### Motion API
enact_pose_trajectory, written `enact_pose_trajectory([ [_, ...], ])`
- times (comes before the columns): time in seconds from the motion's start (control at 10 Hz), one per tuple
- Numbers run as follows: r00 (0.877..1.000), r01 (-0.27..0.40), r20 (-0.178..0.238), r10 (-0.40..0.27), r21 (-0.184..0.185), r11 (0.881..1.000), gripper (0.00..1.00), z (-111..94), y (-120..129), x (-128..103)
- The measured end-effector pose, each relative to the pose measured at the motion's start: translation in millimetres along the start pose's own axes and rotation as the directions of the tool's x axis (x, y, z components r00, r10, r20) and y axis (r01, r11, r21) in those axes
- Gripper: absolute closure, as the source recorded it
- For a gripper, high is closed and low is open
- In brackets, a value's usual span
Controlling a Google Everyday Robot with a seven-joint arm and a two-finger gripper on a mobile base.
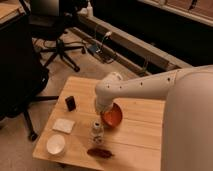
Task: Drag the ceramic bowl in a circle
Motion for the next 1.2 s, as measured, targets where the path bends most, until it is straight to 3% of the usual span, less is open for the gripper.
enact_pose_trajectory([
  [0.3,0.999,0.025,-0.029,-0.026,-0.034,0.999,1.00,9.7,14.6,39.4],
  [0.5,0.999,0.020,-0.041,-0.021,-0.019,1.000,1.00,9.4,3.4,58.9],
  [0.8,0.997,-0.030,-0.074,0.035,0.069,0.997,1.00,2.7,-54.1,94.6],
  [0.9,0.991,-0.075,-0.097,0.087,0.115,0.990,1.00,3.6,-85.8,113.0],
  [1.2,0.973,-0.165,-0.133,0.189,0.173,0.971,1.00,16.8,-130.4,139.6],
])
